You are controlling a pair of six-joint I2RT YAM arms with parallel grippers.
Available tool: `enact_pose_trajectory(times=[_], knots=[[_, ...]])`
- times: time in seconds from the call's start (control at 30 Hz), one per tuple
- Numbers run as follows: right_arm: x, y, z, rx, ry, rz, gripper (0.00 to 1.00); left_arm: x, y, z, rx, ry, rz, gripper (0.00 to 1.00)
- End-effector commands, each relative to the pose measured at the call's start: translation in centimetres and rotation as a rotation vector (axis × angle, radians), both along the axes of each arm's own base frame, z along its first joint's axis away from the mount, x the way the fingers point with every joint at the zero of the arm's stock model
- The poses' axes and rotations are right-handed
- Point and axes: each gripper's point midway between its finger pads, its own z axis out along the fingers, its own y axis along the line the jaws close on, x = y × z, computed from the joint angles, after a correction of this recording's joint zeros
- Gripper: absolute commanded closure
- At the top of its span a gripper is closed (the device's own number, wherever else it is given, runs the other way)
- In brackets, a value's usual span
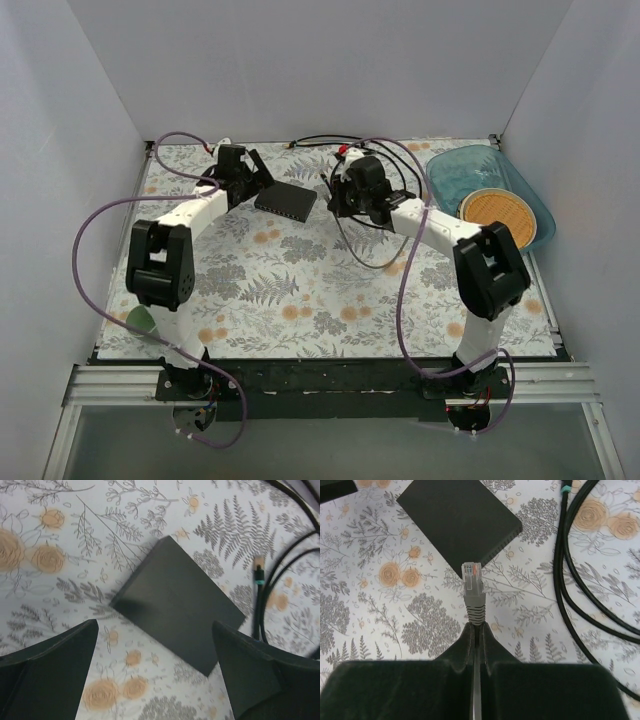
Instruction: Insert the plug into the switch port
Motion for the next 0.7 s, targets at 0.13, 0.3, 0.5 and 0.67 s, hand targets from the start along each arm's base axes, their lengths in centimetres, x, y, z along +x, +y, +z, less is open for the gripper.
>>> enact_pose_trajectory(times=[0.13,0.3,0.5,0.67], knots=[[3.8,2.4,-1.5,0.065,0.045,-0.002,0.99,6.8,1.0,-2.7,0.137,-0.024,0.001,0.02],[5.5,2.2,-3.4,0.102,0.095,-0.024,0.99,8.9,-0.5,-3.9,0.111,-0.072,-0.068,0.02],[7.5,3.0,-5.1,0.106,0.132,-0.034,0.99,10.0,-2.3,-5.9,0.082,-0.062,-0.155,0.02],[7.7,3.3,-8.4,0.055,0.22,-0.03,0.99,8.8,-3.6,-8.4,0.038,0.045,-0.227,0.09]])
